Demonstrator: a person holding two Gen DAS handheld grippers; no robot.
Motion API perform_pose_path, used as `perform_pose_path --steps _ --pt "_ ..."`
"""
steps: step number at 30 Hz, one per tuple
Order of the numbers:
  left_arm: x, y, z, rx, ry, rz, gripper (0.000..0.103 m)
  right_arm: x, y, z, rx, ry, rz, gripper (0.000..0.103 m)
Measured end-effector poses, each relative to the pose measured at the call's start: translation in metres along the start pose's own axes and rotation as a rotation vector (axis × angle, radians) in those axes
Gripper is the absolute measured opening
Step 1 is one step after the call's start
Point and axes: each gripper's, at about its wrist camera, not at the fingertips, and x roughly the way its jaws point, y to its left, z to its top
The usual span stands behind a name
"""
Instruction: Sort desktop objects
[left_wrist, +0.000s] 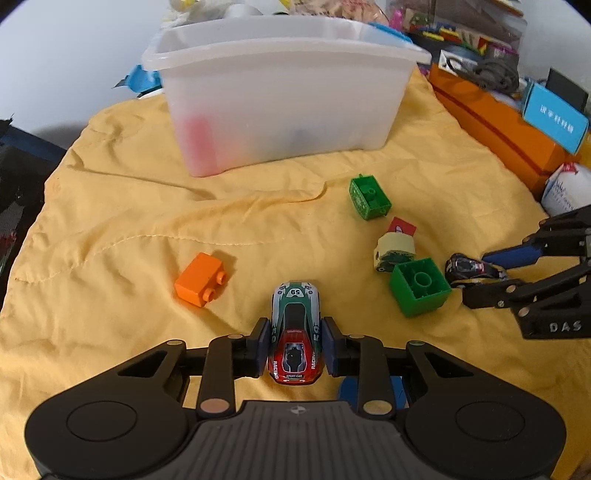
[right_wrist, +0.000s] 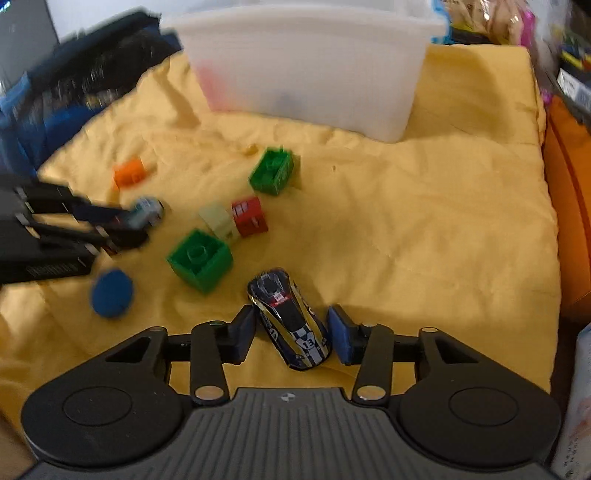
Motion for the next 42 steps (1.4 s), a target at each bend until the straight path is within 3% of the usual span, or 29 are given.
perform_pose_path --steps 3,4,5,7,13,17,21,24,27,30,31,36,39,42 --pt "-0.012 0.005 0.009 -0.01 -0.033 -0.012 0.033 -0.001 0.006 0.001 -0.042 -0.008 -0.031 0.044" --pt "-0.019 0.007 0.016 -0.008 -0.061 -0.013 0.033 -0.003 0.005 0.002 -0.034 -0.008 -0.028 0.043" --pt "-0.027 0.009 0.025 -0.004 -0.093 -0.011 0.033 -0.005 0.002 0.006 -0.025 -0.011 -0.023 0.034" --pt "-0.044 0.014 0.048 0.006 -0.164 -0.008 0.033 -0.014 -0.004 0.017 -0.001 -0.037 -0.031 0.033" --pt "-0.081 0.028 0.121 0.037 -0.359 0.006 0.033 -0.06 -0.01 0.073 -0.027 -0.248 -0.09 0.033" --pt "-0.085 0.033 0.164 0.079 -0.439 0.044 0.033 -0.09 -0.013 0.114 -0.04 -0.413 -0.123 0.033" --pt "-0.064 0.038 0.197 0.072 -0.438 0.059 0.033 -0.096 -0.012 0.15 -0.066 -0.499 -0.162 0.033" --pt "-0.029 0.041 0.208 0.078 -0.371 0.081 0.033 -0.077 -0.013 0.173 -0.054 -0.496 -0.183 0.033" --pt "0.005 0.043 0.203 0.075 -0.254 0.079 0.033 -0.05 -0.019 0.188 0.004 -0.467 -0.198 0.034" --pt "-0.006 0.041 0.186 0.066 -0.305 0.042 0.043 -0.028 -0.022 0.193 0.022 -0.417 -0.199 0.039" --pt "-0.013 0.04 0.18 0.069 -0.324 0.04 0.043 -0.027 -0.02 0.19 0.027 -0.419 -0.196 0.044" --pt "-0.053 0.031 0.135 0.087 -0.386 0.042 0.055 -0.04 -0.014 0.162 0.057 -0.45 -0.127 0.046" --pt "-0.063 0.024 0.1 0.085 -0.352 0.047 0.059 -0.048 -0.013 0.14 0.082 -0.444 -0.098 0.05" --pt "-0.059 0.019 0.061 0.068 -0.256 0.043 0.059 -0.051 -0.014 0.115 0.092 -0.408 -0.088 0.052"
